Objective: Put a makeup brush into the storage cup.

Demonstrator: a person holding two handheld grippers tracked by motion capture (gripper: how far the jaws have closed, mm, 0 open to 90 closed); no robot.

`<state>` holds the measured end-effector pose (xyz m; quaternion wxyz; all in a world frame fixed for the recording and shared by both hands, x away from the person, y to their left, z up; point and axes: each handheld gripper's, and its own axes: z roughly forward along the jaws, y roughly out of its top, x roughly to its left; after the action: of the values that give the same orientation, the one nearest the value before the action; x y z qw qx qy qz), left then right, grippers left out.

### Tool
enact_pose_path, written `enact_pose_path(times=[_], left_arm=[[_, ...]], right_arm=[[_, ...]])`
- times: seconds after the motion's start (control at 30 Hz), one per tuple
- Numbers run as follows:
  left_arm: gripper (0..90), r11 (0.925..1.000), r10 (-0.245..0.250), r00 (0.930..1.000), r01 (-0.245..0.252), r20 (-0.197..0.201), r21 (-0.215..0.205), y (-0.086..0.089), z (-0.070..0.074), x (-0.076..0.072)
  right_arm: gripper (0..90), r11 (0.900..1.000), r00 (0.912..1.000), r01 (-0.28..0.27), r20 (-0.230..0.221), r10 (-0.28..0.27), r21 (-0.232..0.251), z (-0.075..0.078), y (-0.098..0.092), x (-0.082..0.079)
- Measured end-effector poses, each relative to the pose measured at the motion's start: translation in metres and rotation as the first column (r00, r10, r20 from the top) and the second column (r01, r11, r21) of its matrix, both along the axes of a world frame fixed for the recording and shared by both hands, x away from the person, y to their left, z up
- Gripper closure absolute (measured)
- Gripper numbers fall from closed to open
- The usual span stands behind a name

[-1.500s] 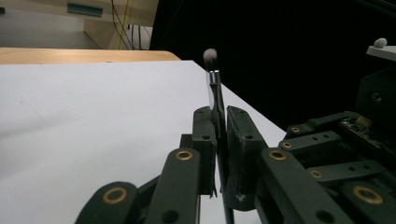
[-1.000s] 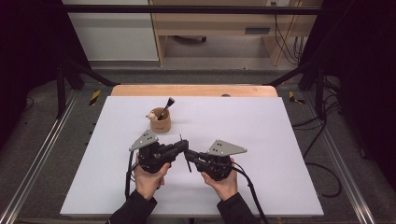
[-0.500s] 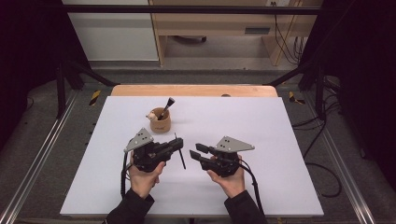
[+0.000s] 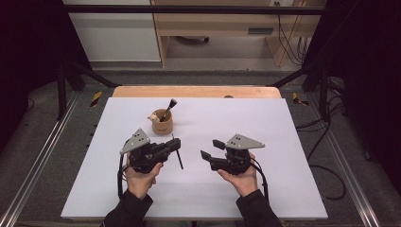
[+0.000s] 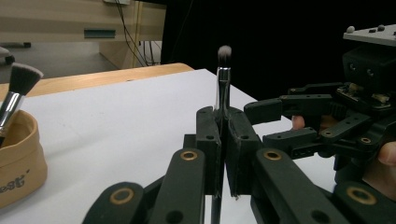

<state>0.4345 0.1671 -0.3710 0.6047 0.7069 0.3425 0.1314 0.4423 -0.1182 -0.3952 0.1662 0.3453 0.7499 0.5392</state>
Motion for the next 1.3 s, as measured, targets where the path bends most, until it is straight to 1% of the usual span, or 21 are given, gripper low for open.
enact_pose_path(times=[0.1, 0.2, 0.33, 0.57, 0.8, 0.93, 1.3], left_arm=[[84.7, 0.9999, 0.002, 1.0, -0.002, 0.008, 0.012, 0.004, 0.002, 0.0], [84.8, 0.9999, 0.009, 0.9999, -0.009, 0.01, 0.009, 0.007, 0.003, 0.0], [84.7, 0.9996, 0.015, 0.9998, -0.015, 0.016, 0.024, 0.011, 0.004, 0.001], [84.8, 0.9989, 0.031, 0.9993, -0.032, 0.022, 0.034, 0.02, 0.009, 0.004], [84.7, 0.9974, 0.054, 0.9983, -0.055, 0.022, 0.047, 0.032, 0.011, 0.007], [84.7, 0.996, 0.063, 0.9977, -0.064, 0.028, 0.062, 0.037, 0.012, 0.008], [84.8, 0.9926, 0.073, 0.9966, -0.076, 0.039, 0.094, 0.042, 0.018, 0.013]], right_arm=[[30.6, 1.0, 0.9999, 0.015, 0.003, -0.015, -0.007, -0.001, -0.004, 0.001], [26.9, 0.999, 0.9994, 0.033, 0.012, -0.033, -0.023, -0.001, -0.01, 0.002], [22.9, 0.999, 0.9987, 0.048, 0.018, -0.048, -0.023, -0.002, -0.02, 0.001], [15.4, 0.997, 0.9964, 0.078, 0.035, -0.077, -0.029, -0.003, -0.032, 0.0], [12.6, 0.995, 0.9942, 0.099, 0.045, -0.098, -0.033, -0.005, -0.043, -0.002], [11.4, 0.993, 0.993, 0.113, 0.04, -0.112, -0.037, -0.008, -0.051, -0.004], [8.8, 0.987, 0.9869, 0.159, 0.035, -0.158, -0.039, -0.012, -0.077, -0.01]])
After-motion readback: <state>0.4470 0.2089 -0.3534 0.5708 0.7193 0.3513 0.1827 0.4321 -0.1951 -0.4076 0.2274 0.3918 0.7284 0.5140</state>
